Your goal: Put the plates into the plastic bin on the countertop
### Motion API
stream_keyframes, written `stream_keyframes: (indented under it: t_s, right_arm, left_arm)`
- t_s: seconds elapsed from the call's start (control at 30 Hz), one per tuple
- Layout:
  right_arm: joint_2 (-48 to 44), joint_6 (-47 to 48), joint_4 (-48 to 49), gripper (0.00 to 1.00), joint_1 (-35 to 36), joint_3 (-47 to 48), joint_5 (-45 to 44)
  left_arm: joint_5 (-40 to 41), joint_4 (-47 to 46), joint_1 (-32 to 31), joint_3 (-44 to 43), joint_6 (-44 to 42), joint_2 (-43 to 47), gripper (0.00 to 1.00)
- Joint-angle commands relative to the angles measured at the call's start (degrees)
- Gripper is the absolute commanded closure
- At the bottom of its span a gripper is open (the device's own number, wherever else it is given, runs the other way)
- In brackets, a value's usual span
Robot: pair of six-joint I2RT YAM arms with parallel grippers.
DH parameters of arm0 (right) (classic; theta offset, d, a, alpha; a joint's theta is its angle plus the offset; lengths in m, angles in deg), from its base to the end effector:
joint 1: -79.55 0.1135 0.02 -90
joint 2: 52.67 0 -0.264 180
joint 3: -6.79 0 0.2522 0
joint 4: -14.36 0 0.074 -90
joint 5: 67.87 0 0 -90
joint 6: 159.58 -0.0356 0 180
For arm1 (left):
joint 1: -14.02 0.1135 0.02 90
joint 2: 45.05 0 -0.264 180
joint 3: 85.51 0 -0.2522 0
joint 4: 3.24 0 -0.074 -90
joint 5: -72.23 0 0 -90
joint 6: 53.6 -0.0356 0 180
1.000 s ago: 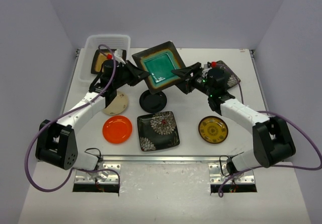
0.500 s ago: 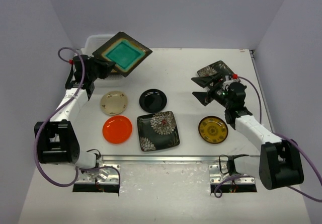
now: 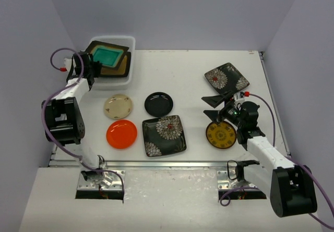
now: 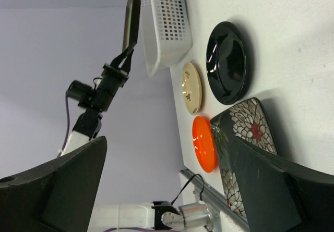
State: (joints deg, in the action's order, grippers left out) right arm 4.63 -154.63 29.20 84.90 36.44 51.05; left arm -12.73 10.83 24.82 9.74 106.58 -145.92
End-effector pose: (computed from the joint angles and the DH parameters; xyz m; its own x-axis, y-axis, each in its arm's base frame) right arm 0.2008 0.0361 0.1953 -0.5681 0.8226 0.0227 0.1724 0.0920 0.9807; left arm 0.3989 0.0793 0.2477 0.0783 -0.9391 -0.3346 -0.5533 0.2383 -0.7982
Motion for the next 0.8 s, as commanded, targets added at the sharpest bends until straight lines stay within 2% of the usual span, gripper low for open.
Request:
stream_keyframes:
  t_s: [0.0,0.1,0.4,0.5,0.63,0.7,0.73,0.77]
  right_arm:
    - [-1.3,2.1,2.3,0.01,-0.2,0.0,2.1]
    - [-1.5,2.3,2.4,0.01,-0.2,-0.3,2.2]
    - [-1.3,2.5,2.6,0.01,-0.3,-0.7,1.4]
    - [-1.5,2.9,2.5,0.01,-0.3,-0.9,0.9]
    - [-1.3,2.8,2.7,0.01,-0.2,-1.0,1.0]
    - [-1.4,2.9,2.8,0.01,-0.2,-1.1,0.9]
    - [-1.5,2.9,2.8,0.01,-0.2,-1.2,0.9]
    - [-1.5,2.9,2.8,0.01,-0.2,-1.2,0.8]
  left_arm:
    - [1.1,-13.6,-0.5,-8.1,6.1,-3.8,1.0]
    - [0.3,-14.1,-0.5,-8.2,10.0,-7.1,1.0]
    - [-2.5,-15.6,-0.7,-10.6,13.2,-14.3,0.98]
    - [-2.7,-14.9,-0.8,-11.5,14.0,-15.9,0.71]
    - [-2.5,-12.5,-1.3,-14.2,13.2,-17.1,0.48]
    - [-2.7,-9.7,-1.3,-16.0,12.9,-17.6,0.33]
    - [-2.9,-8.2,-1.4,-16.5,12.5,-17.6,0.32]
    - [-2.9,-7.3,-1.5,-16.5,12.3,-17.3,0.16]
